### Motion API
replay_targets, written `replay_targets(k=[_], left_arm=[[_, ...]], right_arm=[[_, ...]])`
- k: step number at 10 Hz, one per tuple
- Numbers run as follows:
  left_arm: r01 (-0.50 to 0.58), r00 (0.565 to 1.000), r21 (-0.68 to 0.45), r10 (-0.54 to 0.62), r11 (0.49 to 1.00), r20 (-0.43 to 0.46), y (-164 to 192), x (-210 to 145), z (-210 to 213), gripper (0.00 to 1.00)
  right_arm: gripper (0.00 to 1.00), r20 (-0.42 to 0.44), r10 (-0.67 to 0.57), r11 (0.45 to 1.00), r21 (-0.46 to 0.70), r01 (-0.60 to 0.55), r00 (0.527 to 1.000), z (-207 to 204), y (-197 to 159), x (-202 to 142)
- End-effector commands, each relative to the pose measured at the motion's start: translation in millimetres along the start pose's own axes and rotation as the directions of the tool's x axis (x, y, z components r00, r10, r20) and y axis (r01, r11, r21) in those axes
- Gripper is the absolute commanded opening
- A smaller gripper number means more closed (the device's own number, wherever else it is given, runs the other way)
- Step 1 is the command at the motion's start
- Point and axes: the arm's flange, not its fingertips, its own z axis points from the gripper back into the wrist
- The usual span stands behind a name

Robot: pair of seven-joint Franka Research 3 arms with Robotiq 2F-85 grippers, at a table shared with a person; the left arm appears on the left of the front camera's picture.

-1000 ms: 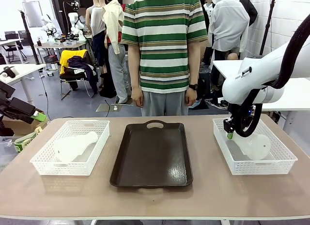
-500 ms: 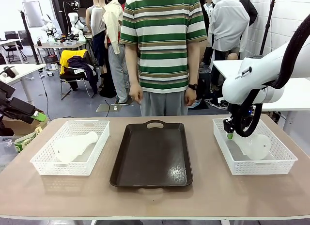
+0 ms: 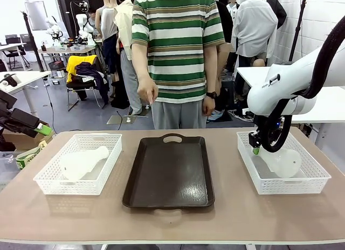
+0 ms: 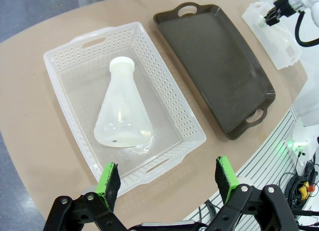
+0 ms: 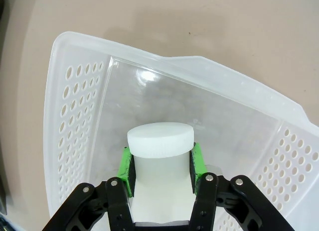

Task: Prepare the laboratory tools.
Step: While moving the picked Big flask to the Handle tray indicated by the person, stop as directed by the person.

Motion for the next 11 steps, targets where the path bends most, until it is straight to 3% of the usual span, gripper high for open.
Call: replay_targets(k=[1,11], left_arm=[[0.017,1.0,-0.022,-0.016,1.0,0.015,3.0,0.0,0.4,1.0],[0.017,1.0,-0.022,-0.016,1.0,0.015,3.0,0.0,0.4,1.0]], right_arm=[[0.0,0.001,0.001,1.0,0.0,-0.001,1.0,-1.0,0.3,0.1],[0.0,0.001,0.001,1.0,0.0,-0.001,1.0,-1.0,0.3,0.1]])
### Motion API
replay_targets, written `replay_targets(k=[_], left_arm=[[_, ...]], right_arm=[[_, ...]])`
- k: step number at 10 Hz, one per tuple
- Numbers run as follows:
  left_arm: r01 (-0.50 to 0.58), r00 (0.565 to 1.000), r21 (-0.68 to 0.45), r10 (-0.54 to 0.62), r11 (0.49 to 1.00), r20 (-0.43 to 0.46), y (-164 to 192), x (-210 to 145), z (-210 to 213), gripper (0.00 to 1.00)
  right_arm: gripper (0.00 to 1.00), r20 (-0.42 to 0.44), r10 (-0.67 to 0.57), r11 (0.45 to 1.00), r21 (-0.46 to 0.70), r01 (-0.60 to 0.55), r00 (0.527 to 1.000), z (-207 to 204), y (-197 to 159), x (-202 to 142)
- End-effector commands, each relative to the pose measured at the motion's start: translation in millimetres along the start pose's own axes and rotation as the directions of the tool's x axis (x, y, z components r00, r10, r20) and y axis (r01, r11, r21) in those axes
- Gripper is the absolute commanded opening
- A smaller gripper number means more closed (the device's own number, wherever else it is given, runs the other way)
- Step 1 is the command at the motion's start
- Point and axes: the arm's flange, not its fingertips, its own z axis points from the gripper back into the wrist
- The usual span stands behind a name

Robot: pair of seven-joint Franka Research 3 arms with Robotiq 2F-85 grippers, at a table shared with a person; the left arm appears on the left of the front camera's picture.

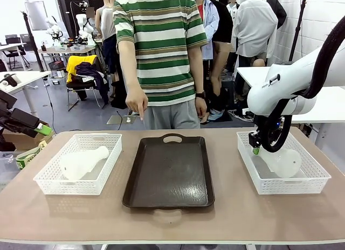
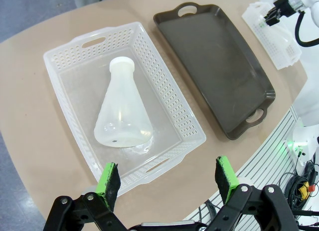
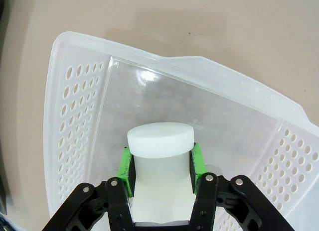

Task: Prepare the laboratory tools.
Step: While moving the picked Big flask to the Handle tray indicated by the person, stop as directed by the person.

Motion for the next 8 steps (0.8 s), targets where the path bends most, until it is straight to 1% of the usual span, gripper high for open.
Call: replay_targets(k=[1,2,3,5,6,7,8], left_arm=[[0.017,1.0,-0.022,-0.016,1.0,0.015,3.0,0.0,0.4,1.0],[0.017,1.0,-0.022,-0.016,1.0,0.015,3.0,0.0,0.4,1.0],[0.017,1.0,-0.022,-0.016,1.0,0.015,3.0,0.0,0.4,1.0],[0.017,1.0,-0.022,-0.016,1.0,0.015,3.0,0.0,0.4,1.0],[0.017,1.0,-0.022,-0.016,1.0,0.015,3.0,0.0,0.4,1.0],[0.017,1.0,-0.022,-0.016,1.0,0.015,3.0,0.0,0.4,1.0],[0.017,1.0,-0.022,-0.016,1.0,0.015,3.0,0.0,0.4,1.0]], right_arm=[[0.0,0.001,0.001,1.0,0.0,-0.001,1.0,-1.0,0.3,0.1],[0.0,0.0,0.0,1.0,0.0,0.0,1.0,0.0,0.0,0.0],[0.0,-0.006,0.001,0.999,-0.038,-0.001,1.0,8.6,2.4,-2.4],[0.0,-0.022,-0.028,0.995,-0.095,0.026,0.999,38.1,5.7,-8.0],[0.0,-0.011,-0.058,0.989,-0.134,0.056,0.998,59.8,5.2,-11.7],[0.0,0.037,-0.087,0.982,-0.163,0.092,0.996,86.2,2.8,-15.7],[0.0,0.071,-0.121,0.978,-0.165,0.132,0.99,115.3,1.5,-19.0]])
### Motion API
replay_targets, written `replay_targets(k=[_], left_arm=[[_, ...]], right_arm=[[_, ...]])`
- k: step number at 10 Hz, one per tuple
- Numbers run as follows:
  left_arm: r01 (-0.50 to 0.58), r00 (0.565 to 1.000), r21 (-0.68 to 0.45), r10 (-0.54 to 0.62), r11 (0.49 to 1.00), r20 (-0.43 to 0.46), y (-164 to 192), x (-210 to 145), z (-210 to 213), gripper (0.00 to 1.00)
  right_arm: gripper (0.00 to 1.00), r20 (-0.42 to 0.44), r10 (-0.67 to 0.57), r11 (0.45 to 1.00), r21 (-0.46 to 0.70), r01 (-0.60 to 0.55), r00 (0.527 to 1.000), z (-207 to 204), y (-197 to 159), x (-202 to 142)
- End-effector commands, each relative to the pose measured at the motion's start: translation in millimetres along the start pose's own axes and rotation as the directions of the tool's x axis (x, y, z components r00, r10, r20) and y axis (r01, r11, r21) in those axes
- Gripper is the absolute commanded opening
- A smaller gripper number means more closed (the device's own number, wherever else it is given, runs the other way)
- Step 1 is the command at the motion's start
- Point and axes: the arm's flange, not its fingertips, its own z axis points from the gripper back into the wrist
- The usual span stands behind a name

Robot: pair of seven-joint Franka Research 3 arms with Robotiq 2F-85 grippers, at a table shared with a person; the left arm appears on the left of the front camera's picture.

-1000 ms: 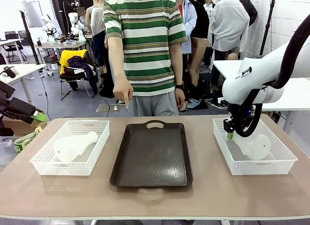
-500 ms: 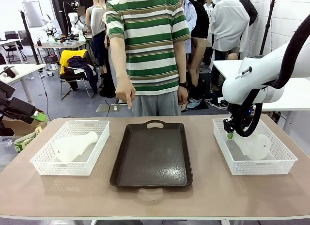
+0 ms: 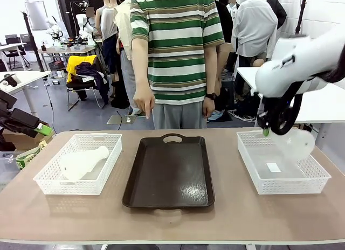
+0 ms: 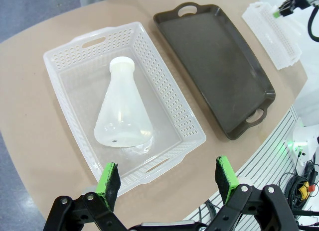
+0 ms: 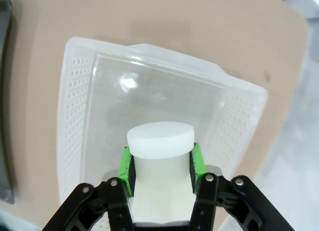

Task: Prepare the laboratory tools.
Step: While moving the picked Big flask to the Handle tray indicated by the person, stop as directed by the person.

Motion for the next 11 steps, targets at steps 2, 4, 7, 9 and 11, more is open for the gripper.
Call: replay_targets(k=[2,4,7,9,11], left_arm=[[0.017,1.0,-0.022,-0.016,1.0,0.015,2.9,0.0,0.4,1.0],[0.017,1.0,-0.022,-0.016,1.0,0.015,2.9,0.0,0.4,1.0],[0.017,1.0,-0.022,-0.016,1.0,0.015,2.9,0.0,0.4,1.0],[0.017,1.0,-0.022,-0.016,1.0,0.015,2.9,0.0,0.4,1.0],[0.017,1.0,-0.022,-0.016,1.0,0.015,2.9,0.0,0.4,1.0]], right_arm=[[0.0,0.078,-0.063,0.997,-0.027,0.066,0.995,78.5,3.7,-7.5],[0.0,0.13,0.073,0.996,-0.058,-0.066,0.989,138.5,32.7,2.0],[0.0,0.187,0.236,0.971,-0.073,-0.226,0.954,187.2,117.7,29.4],[0.0,0.202,0.335,0.942,-0.059,-0.329,0.92,193.7,178.2,53.0],[0.0,0.199,0.418,0.904,-0.001,-0.427,0.886,177.8,235.9,66.4]])
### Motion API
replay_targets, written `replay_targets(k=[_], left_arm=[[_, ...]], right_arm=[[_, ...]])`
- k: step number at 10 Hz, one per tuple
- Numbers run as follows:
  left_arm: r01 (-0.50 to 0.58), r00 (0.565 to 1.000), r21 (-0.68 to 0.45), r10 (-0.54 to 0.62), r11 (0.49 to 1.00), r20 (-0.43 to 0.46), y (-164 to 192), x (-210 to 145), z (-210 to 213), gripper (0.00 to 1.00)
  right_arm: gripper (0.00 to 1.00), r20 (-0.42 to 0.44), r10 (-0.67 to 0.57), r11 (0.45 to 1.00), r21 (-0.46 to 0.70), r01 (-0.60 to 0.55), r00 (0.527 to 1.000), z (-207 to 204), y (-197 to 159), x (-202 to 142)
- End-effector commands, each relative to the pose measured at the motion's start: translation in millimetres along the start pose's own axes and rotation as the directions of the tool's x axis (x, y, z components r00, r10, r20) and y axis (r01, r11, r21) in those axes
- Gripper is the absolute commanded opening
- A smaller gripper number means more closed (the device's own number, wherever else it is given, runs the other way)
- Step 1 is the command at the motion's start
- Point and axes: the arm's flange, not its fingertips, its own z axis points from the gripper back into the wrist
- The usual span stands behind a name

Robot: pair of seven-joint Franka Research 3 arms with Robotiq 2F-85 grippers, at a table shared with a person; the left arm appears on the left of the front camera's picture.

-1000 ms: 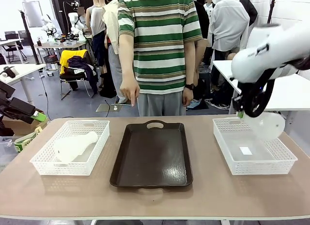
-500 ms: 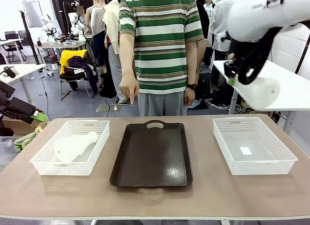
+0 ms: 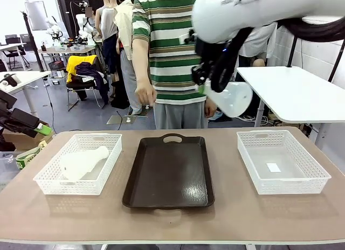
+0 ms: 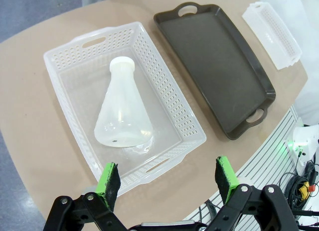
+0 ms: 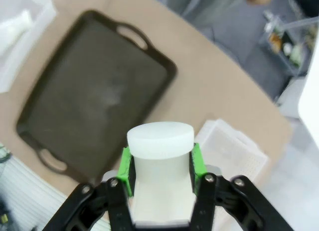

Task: Prepare the laboratory tools.
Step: While moving the picked Big flask to the Handle tray indicated by the person, stop as directed by the person.

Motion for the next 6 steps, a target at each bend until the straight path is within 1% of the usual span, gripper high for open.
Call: replay_targets(k=[1,4,5,6], left_arm=[[0.016,1.0,-0.024,-0.015,1.0,0.016,3.4,-0.3,0.3,1.0],[0.016,1.0,-0.024,-0.015,1.0,0.016,3.4,-0.3,0.3,1.0],[0.016,1.0,-0.024,-0.015,1.0,0.016,3.4,-0.3,0.3,1.0],[0.016,1.0,-0.024,-0.015,1.0,0.016,3.4,-0.3,0.3,1.0]], right_arm=[[0.0,-0.023,0.092,0.995,0.045,-0.091,0.996,-27.1,19.5,22.1],[0.0,-0.062,0.158,0.984,0.098,-0.151,0.986,-94.9,70.0,33.2],[0.0,-0.08,0.17,0.98,0.118,-0.16,0.982,-114.0,81.5,34.4],[0.0,-0.11,0.18,0.978,0.128,-0.166,0.977,-122.8,87.0,35.9]])
